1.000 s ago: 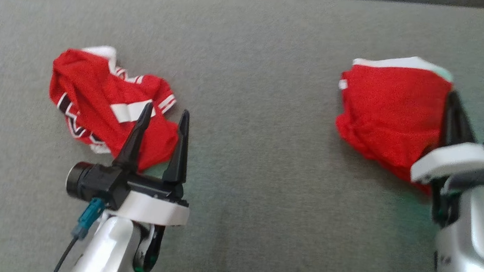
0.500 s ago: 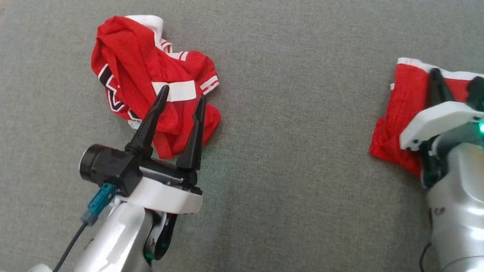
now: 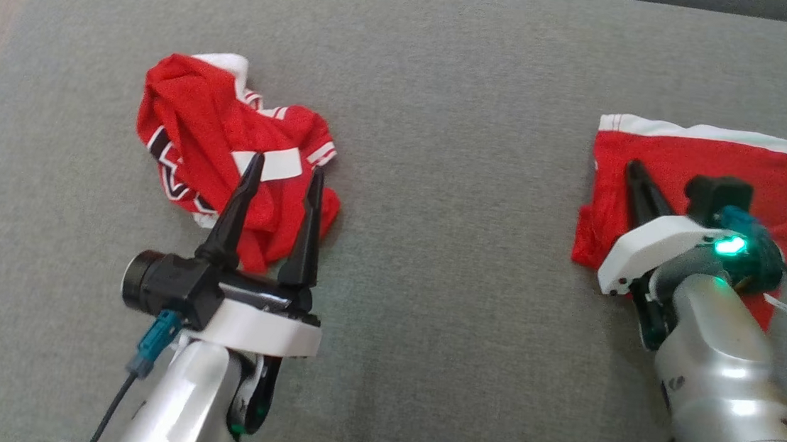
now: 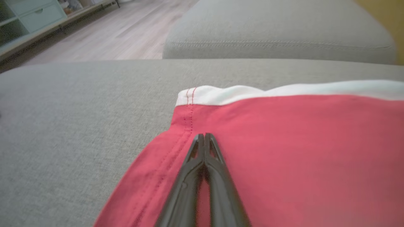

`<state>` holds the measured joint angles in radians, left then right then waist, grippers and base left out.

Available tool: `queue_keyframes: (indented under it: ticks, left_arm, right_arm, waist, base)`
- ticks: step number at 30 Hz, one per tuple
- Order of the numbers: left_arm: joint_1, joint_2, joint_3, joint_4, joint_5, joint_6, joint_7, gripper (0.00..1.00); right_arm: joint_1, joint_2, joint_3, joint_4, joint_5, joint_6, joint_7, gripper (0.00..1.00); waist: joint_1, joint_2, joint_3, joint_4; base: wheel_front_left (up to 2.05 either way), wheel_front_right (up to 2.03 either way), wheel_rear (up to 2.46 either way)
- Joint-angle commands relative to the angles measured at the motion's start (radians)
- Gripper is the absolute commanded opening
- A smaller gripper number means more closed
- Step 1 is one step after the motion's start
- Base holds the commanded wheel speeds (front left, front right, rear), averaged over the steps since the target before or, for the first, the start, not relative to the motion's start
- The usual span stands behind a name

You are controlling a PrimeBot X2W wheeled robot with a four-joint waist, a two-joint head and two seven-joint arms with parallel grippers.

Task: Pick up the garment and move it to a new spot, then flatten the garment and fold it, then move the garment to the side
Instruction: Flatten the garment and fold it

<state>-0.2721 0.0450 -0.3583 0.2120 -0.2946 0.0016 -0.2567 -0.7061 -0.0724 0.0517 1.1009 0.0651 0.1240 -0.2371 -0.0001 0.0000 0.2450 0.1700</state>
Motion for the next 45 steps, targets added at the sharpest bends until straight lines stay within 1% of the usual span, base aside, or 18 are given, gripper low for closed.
queue_keyframes:
  ticks: [1,4,6,7,9,12,15,19,21,23,25,30,33,34,35,39,45]
  left_arm:
    - [-0.008,0.005,0.042,-0.030,0.013,0.007,-0.005,1.00]
    - [0.001,0.005,0.058,-0.032,0.021,0.003,-0.005,1.00]
    - [0.004,0.005,0.063,-0.032,0.024,-0.001,-0.005,1.00]
    - [0.005,0.005,0.065,-0.033,0.025,-0.001,-0.005,1.00]
    - [0.008,0.005,0.070,-0.035,0.027,-0.002,-0.005,1.00]
    - [0.005,0.005,0.067,-0.033,0.034,-0.010,-0.005,1.00]
    - [-0.003,0.005,0.061,-0.026,0.044,-0.018,-0.005,1.00]
    - [-0.007,0.005,0.074,-0.024,0.051,-0.020,-0.005,1.00]
    - [-0.003,0.005,0.085,-0.020,0.054,-0.022,-0.005,1.00]
    - [0.006,0.005,0.097,-0.021,0.051,-0.021,-0.005,1.00]
    - [0.019,0.005,0.108,-0.023,0.048,-0.019,-0.005,1.00]
    - [0.058,0.005,0.124,-0.019,0.046,-0.018,-0.005,1.00]
    - [0.082,0.005,0.128,-0.012,0.038,-0.018,-0.005,1.00]
    - [0.091,0.005,0.130,-0.009,0.036,-0.017,-0.005,1.00]
    - [0.099,0.005,0.131,-0.007,0.035,-0.016,-0.005,1.00]
    - [0.135,0.005,0.135,0.007,0.035,-0.011,-0.005,1.00]
    - [0.165,0.005,0.139,0.020,0.035,-0.005,-0.005,1.00]
  right_arm:
    - [0.009,0.000,-0.001,-0.045,0.015,0.007,-0.018,0.00]
    - [0.030,-0.023,-0.033,-0.102,-0.014,0.007,-0.023,0.00]
    - [0.055,-0.037,-0.085,-0.156,-0.045,0.007,-0.024,0.00]
    - [0.070,-0.035,-0.111,-0.172,-0.059,0.007,-0.024,0.00]
    - [0.093,-0.026,-0.138,-0.166,-0.088,0.007,-0.024,0.00]
    - [0.093,-0.018,-0.116,-0.120,-0.132,0.007,-0.018,0.00]
    - [0.064,-0.018,-0.111,-0.078,-0.134,0.007,-0.015,0.00]
    - [0.035,-0.006,-0.114,-0.081,-0.117,0.007,-0.020,0.00]
    - [0.038,0.001,-0.113,-0.102,-0.109,0.007,-0.023,0.00]
    - [0.059,0.008,-0.121,-0.153,-0.091,0.007,-0.024,0.00]
    - [0.100,0.015,-0.130,-0.229,-0.069,0.007,-0.024,0.00]
    - [0.248,0.021,-0.113,-0.431,-0.029,0.007,-0.024,0.00]
    - [0.346,0.022,-0.102,-0.544,0.020,0.007,-0.024,0.00]
    - [0.378,0.022,-0.100,-0.581,0.025,0.007,-0.024,0.61]
    - [0.411,0.022,-0.097,-0.609,0.036,0.007,-0.024,1.00]
    - [0.515,0.022,-0.080,-0.688,0.069,0.007,-0.025,1.00]
    - [0.584,0.022,-0.070,-0.731,0.090,0.007,-0.024,1.00]
  waist:
    - [0.0001,0.0000,-0.016,-0.023]
    - [0.0001,0.0000,-0.032,-0.052]
    - [0.0001,0.0000,-0.041,-0.067]
    - [0.0001,0.0000,-0.044,-0.074]
    - [0.0001,0.0000,-0.047,-0.090]
    - [0.0001,0.0000,-0.039,-0.104]
    - [0.0001,0.0000,-0.033,-0.111]
    - [0.0001,0.0000,-0.036,-0.122]
    - [0.0001,0.0000,-0.048,-0.128]
    - [0.0001,0.0000,-0.065,-0.133]
    - [0.0001,0.0000,-0.083,-0.141]
    - [0.0001,0.0000,-0.121,-0.153]
    - [0.0001,0.0000,-0.143,-0.155]
    - [0.0001,0.0000,-0.149,-0.156]
    - [0.0001,0.0000,-0.156,-0.155]
    - [0.0001,0.0000,-0.177,-0.158]
    - [0.0001,0.0000,-0.191,-0.158]
  base:
    - [0.00,0.00,0.00]
    - [0.00,0.00,0.00]
    - [0.00,0.00,0.00]
    - [0.00,0.00,0.00]
    - [0.00,0.00,0.00]
    - [0.00,0.00,0.00]
    - [0.00,0.00,0.00]
    - [0.00,0.00,0.00]
    - [0.00,0.00,0.00]
    - [0.00,0.00,0.00]
    - [0.00,0.00,0.00]
    - [0.00,0.00,0.00]
    - [0.00,0.00,0.00]
    - [0.00,0.00,0.00]
    - [0.00,0.00,0.00]
    - [0.00,0.00,0.00]
    - [0.00,0.00,0.00]
